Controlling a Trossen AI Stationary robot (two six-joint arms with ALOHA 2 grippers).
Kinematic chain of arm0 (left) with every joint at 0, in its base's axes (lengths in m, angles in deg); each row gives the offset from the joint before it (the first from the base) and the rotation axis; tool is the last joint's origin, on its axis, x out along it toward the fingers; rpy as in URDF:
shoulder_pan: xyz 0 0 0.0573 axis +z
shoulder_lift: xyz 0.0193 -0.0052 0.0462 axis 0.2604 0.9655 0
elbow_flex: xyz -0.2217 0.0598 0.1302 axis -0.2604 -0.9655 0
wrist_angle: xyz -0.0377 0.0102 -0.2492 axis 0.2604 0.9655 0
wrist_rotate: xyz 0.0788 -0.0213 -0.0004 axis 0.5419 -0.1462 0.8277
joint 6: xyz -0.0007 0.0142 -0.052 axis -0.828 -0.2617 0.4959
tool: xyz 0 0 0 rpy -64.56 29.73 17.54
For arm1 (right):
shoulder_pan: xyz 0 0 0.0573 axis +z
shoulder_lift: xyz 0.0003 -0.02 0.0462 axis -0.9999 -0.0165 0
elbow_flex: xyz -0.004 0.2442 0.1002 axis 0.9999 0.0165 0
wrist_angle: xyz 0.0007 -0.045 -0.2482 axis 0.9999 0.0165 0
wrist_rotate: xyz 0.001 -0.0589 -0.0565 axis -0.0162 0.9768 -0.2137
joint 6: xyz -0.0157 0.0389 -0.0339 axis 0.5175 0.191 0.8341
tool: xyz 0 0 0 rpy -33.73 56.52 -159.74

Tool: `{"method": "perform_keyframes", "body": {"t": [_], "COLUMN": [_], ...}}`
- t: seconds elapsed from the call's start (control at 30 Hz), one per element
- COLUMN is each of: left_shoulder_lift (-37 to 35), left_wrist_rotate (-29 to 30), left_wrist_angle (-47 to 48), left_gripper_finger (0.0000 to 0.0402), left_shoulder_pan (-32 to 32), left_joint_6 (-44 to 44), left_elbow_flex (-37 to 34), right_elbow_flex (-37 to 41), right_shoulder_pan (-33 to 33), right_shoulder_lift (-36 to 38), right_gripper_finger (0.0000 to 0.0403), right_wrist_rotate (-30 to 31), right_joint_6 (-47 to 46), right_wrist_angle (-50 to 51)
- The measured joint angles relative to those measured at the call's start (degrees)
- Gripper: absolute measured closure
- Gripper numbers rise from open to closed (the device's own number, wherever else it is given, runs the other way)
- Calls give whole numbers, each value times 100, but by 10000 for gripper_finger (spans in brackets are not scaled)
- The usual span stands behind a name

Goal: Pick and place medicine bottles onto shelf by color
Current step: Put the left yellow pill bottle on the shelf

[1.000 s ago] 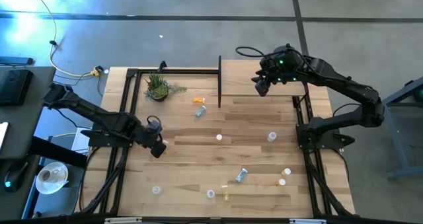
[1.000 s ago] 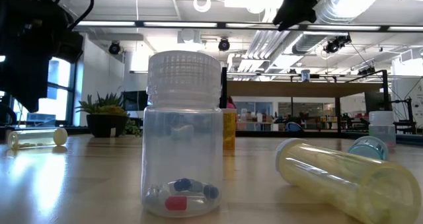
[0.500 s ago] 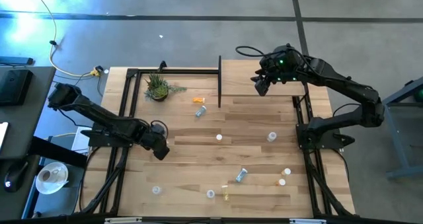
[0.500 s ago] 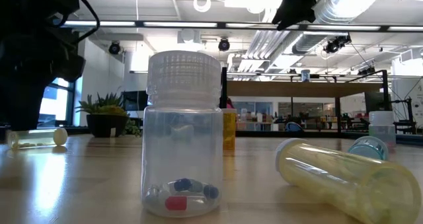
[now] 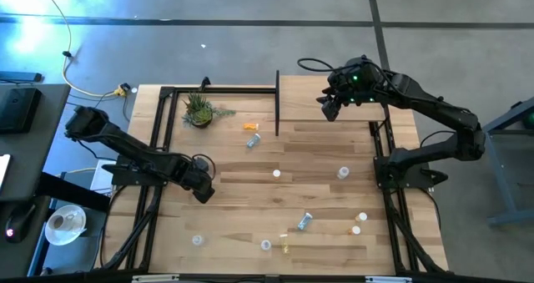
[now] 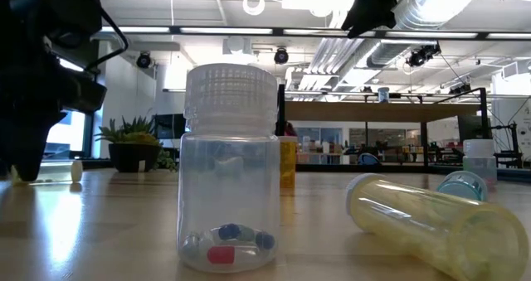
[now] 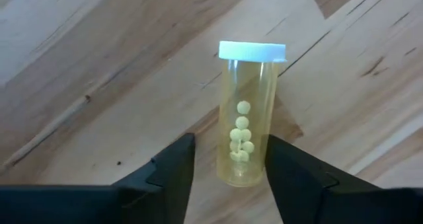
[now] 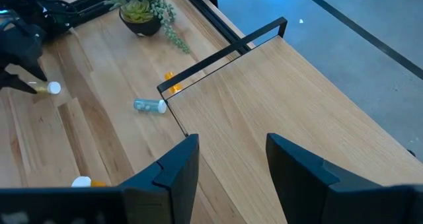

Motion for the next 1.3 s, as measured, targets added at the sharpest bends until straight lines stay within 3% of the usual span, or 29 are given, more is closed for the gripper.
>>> {"method": "perform_keyframes", "body": {"t": [0.23,0.43,0.97,1.3], "left_shoulder_lift": [7,2,2,0], "left_wrist_rotate": [2,130,321,151], "left_wrist_angle": [-25,-385,-4163,-6051], "left_gripper_finger": [307,314,309,309], "left_shoulder_pan": [4,35,1158,1804], "left_joint_6": [-204,-407,-3058,-4766], "left_elbow_flex": [0,-7,-7,-7], "right_elbow_flex": [0,0,0,0], "right_shoulder_pan": [0,0,0,11], "right_shoulder_lift": [0,0,0,0], "right_gripper_finger": [235,235,235,235], "right_wrist_rotate": [0,-2,-177,-773], "right_joint_6": [0,0,-154,-389], "right_wrist_angle": [1,0,-1,-243]}}
